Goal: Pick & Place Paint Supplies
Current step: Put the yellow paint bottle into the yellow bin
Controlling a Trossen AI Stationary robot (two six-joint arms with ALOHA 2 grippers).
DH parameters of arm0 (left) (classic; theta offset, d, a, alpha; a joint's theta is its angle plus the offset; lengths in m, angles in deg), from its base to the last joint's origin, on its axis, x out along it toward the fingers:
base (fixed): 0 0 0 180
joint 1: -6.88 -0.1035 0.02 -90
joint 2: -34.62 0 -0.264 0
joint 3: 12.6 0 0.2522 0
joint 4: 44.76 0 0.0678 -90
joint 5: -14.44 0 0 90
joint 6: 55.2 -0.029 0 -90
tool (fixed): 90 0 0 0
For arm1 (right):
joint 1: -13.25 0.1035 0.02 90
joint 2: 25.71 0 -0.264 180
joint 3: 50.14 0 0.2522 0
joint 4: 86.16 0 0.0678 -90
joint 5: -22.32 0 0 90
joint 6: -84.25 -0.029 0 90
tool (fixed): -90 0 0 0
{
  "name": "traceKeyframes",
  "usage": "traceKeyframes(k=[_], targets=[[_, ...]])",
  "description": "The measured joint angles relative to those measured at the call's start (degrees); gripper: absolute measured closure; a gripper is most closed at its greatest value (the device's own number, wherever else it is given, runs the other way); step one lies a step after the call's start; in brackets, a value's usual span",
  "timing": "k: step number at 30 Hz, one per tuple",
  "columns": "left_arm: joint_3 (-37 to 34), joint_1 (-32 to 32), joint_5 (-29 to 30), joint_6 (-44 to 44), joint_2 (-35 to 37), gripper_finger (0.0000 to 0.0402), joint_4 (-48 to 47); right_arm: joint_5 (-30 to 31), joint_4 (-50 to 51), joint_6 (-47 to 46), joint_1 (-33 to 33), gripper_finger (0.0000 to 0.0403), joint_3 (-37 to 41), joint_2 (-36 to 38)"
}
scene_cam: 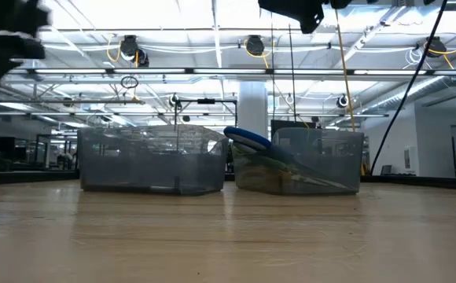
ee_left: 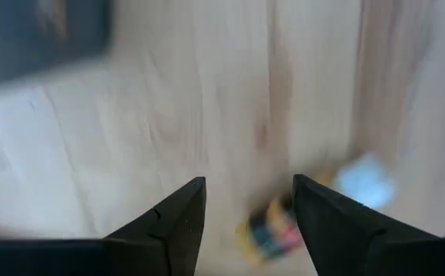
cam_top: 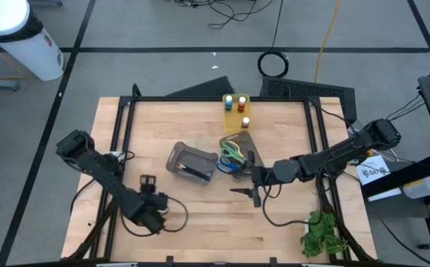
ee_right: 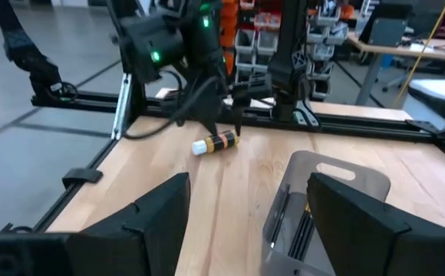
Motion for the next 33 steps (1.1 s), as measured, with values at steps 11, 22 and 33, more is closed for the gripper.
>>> traceKeyframes(k=[11,22,33], targets=[[-12.0,6.5,-21.7,-4.8,0.0,0.0195,0.2,-0.2,-4.5,0.0,0.0,0.0156,2.4,0.0],[-19.3,11.3,-21.6,3.5,0.3,0.0195,19.9,-0.2,-4.4,-0.4,0.0,0.0156,2.4,0.0],[-20.0,11.4,-16.7,22.3,0.3,0.0207,21.7,-0.2,-4.4,-5.0,0.0,0.0156,2.4,0.0]])
